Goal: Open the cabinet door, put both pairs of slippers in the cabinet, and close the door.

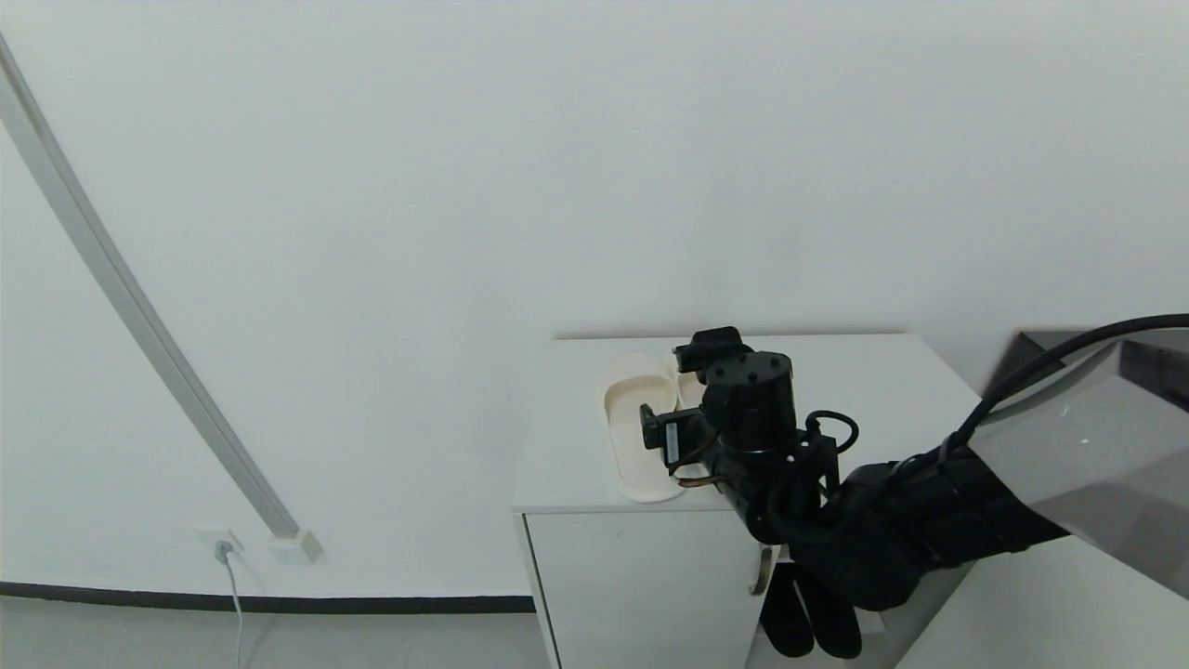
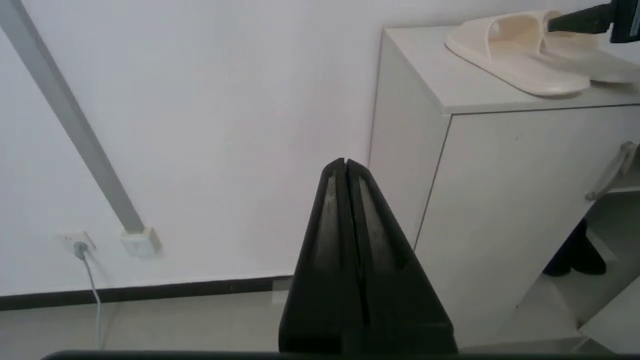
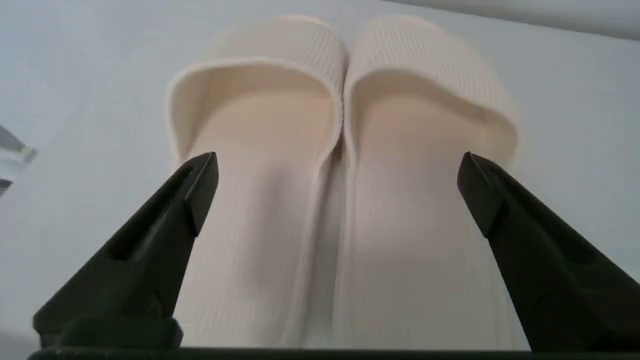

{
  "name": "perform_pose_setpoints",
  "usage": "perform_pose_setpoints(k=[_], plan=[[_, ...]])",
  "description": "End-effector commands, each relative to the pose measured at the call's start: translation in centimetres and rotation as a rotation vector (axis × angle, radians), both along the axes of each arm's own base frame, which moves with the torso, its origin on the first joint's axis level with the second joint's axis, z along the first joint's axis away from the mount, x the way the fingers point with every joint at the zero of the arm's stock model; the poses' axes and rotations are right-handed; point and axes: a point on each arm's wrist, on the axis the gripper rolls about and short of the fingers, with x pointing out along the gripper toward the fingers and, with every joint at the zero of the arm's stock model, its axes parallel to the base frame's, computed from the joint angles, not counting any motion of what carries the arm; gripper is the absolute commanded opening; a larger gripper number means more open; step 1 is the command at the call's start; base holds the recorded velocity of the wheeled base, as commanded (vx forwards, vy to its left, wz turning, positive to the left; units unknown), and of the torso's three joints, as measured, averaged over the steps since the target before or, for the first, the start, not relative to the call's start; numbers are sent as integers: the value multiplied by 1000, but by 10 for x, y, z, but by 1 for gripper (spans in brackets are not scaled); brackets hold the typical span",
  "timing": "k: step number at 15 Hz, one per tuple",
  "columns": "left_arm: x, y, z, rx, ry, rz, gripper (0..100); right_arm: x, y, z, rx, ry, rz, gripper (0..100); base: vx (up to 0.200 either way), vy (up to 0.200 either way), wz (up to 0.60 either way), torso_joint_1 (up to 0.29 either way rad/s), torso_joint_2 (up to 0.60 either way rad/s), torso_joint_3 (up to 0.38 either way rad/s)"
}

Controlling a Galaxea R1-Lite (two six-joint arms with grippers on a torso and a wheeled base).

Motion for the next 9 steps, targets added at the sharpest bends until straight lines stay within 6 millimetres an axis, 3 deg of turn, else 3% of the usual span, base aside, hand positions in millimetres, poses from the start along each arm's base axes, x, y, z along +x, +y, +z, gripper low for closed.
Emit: perform_pose_setpoints(k=[1, 9], plan=[[0, 0, 0, -1, 1, 0, 0, 15, 11, -16, -6, 8, -7, 100, 0, 0, 0, 0, 0, 0], [0, 0, 0, 0, 1, 0, 0, 52, 17, -32, 10, 0, -26, 100, 0, 0, 0, 0, 0, 0]])
